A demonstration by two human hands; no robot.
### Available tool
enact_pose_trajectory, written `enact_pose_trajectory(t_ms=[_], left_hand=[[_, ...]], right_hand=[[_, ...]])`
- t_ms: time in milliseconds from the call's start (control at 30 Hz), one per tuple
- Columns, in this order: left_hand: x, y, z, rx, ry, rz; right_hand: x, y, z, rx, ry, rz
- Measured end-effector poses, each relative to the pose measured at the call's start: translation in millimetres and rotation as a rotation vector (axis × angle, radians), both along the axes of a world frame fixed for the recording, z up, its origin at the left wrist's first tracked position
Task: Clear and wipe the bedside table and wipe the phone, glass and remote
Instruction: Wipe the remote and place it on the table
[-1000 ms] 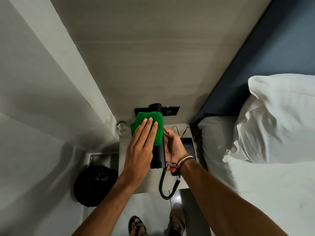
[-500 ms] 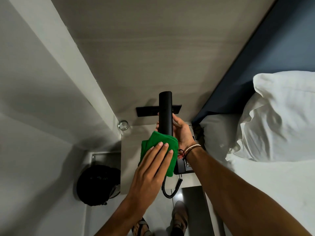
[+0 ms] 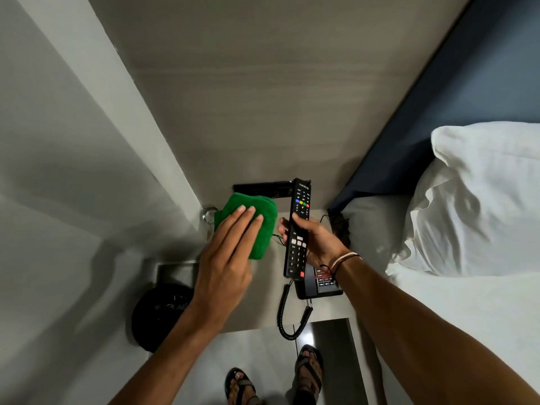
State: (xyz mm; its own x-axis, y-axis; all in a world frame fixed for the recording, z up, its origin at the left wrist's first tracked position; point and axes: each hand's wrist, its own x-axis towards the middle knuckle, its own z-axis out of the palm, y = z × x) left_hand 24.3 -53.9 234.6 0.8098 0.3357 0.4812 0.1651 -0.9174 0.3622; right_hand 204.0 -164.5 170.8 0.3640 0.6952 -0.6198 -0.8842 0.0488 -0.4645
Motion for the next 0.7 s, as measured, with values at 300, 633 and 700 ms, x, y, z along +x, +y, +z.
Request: enact_pose_trajectory(t_ms=[300,633,700], left_hand=[[38.5,7.1,-3.8,0.047,0.074,-0.036],[41.4,-10.5,-27.6,0.073,0.359,-0.045],[38.3,-14.6,-28.6,0.055,0.371,-0.036]], right_hand=[[-22.0,-13.8,-11.9,0.033,0.18,0.131],[-33.3,-13.9,-1.7,0.042,0.167,0.209],[-32.3,-12.7,-0.7,0.04,0.169,0.218]])
